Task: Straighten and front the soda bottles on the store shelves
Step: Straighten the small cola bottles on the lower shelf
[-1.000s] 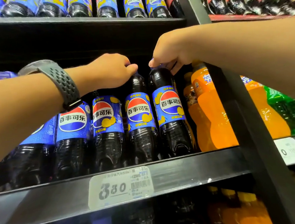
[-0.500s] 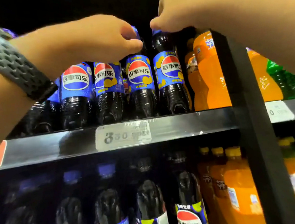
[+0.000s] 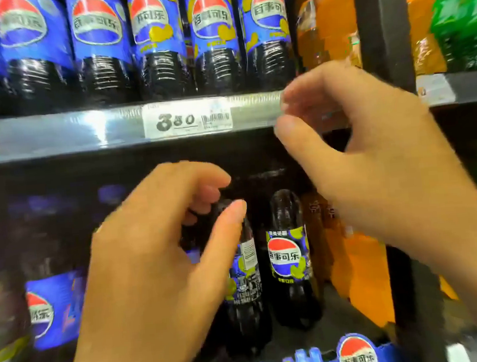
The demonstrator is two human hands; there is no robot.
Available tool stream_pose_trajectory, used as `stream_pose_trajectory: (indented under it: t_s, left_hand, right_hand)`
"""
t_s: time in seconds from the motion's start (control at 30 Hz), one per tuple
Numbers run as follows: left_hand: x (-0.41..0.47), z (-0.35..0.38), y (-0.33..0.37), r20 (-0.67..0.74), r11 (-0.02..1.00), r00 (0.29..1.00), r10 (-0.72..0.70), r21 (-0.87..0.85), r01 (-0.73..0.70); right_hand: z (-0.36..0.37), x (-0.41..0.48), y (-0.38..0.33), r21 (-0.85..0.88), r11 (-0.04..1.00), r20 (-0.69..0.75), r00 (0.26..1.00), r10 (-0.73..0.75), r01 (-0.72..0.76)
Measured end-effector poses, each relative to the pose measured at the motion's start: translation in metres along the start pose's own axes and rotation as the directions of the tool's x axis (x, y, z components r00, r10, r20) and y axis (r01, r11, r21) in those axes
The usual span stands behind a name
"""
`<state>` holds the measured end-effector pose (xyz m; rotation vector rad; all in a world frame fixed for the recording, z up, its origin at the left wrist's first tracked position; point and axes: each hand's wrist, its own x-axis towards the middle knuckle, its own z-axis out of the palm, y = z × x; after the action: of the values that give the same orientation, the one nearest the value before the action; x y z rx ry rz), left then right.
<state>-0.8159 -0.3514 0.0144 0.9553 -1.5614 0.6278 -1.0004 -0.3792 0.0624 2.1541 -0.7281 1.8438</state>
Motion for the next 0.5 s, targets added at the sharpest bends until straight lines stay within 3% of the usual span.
stream_pose_trajectory:
  t_s: [0.07,0.13,0.17,0.3,0.5]
  left_hand:
    - [-0.037,0.008,-0.007,0.101,0.998,0.995,-0.003,-0.065,0.010]
    - [-0.063,0.032,-0.024,0.226,0.974,0.952,-0.208,-0.046,0.224]
    - [-0.072,0.040,-0.028,0.245,0.964,0.935,-0.257,-0.009,0.267]
    - [-0.111,0.041,-0.018,0.092,0.939,0.936,-0.338,0.091,0.331]
    - [-0.126,0.060,-0.006,0.129,0.872,0.875,-0.467,0.234,0.430]
  right_hand:
    - [0.014,-0.048,0.005,0.001,1.000,0.054,0.998,0.027,-0.027]
    - [0.029,-0.085,0.020,0.039,0.988,0.135,0.981,0.142,-0.148]
    - [0.035,-0.094,0.029,0.016,0.980,0.109,0.975,0.194,-0.197]
    - [0.058,-0.139,0.054,-0.026,0.936,0.131,0.927,0.353,-0.352]
    - [0.083,-0.158,0.073,-0.105,0.867,0.220,0.838,0.499,-0.488]
